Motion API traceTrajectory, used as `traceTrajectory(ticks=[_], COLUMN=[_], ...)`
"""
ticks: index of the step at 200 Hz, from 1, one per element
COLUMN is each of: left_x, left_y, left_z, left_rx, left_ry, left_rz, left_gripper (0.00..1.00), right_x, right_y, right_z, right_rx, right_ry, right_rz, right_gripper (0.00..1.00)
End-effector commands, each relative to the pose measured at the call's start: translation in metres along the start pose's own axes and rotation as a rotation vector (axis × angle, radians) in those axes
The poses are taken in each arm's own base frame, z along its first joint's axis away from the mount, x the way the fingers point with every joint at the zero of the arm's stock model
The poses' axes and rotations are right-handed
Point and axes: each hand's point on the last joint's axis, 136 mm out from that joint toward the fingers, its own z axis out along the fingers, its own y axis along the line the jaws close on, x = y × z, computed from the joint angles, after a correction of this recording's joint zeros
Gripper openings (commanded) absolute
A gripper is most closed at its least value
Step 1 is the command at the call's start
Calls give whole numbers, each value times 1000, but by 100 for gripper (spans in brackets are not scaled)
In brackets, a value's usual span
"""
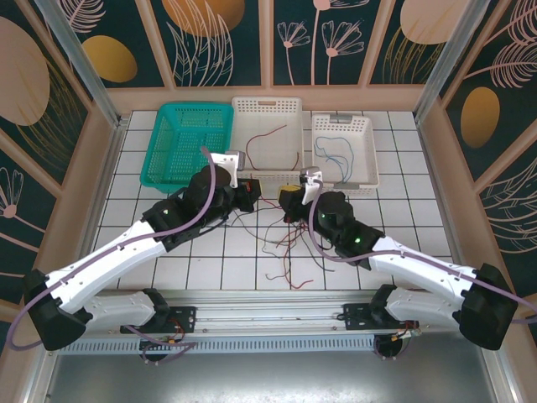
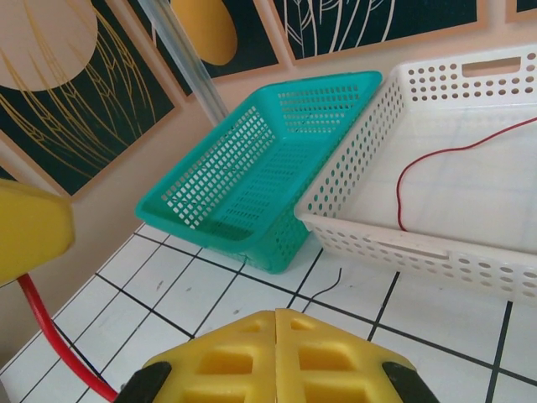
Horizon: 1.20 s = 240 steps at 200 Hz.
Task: Untangle the cables
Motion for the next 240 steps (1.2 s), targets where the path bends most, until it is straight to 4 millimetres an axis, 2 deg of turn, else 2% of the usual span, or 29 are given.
traceTrajectory(ticks=[1, 10, 33, 41, 52, 69, 76, 82, 109, 131, 155, 176, 208, 240], left_x=[-6, -5, -1, 1, 6, 12, 11, 22, 45, 66, 81, 83, 76, 70], left_y=[-6, -7, -12, -13, -16, -16, -18, -13, -1, 16, 30, 35, 37, 35], left_z=[-8, -10, -14, -17, -21, -29, -34, -35, -40, -33, -23, -18, -15, -17], left_rx=[41, 50, 86, 102, 136, 169, 186, 191, 204, 167, 126, 101, 72, 73], left_ry=[-25, -22, -6, -1, 7, 14, 8, 28, 61, 105, 138, 141, 120, 94], left_rz=[-6, -4, 10, 13, 23, 40, 48, 57, 89, 114, 139, 166, 214, 240], left_gripper=[0, 1, 45, 57, 68, 79, 88, 92, 95, 95, 96, 96, 96, 94], right_x=[-31, -34, -41, -43, -47, -52, -53, -55, -64, -69, -74, -74, -70, -65], right_y=[4, 3, -2, -4, -6, -8, -9, -9, -7, 0, 8, 15, 28, 29], right_z=[-8, -9, -13, -14, -16, -17, -17, -18, -20, -23, -26, -27, -29, -29], right_rx=[-11, -12, -26, -27, -26, -30, -30, -33, -47, -77, -115, -149, -220, -229], right_ry=[-85, -94, -103, -105, -111, -114, -114, -114, -119, -117, -114, -99, -69, -49], right_rz=[38, 49, 90, 104, 117, 133, 139, 143, 155, 162, 167, 166, 159, 148], right_gripper=[0, 0, 0, 0, 0, 0, 0, 0, 0, 0, 0, 0, 0, 0])
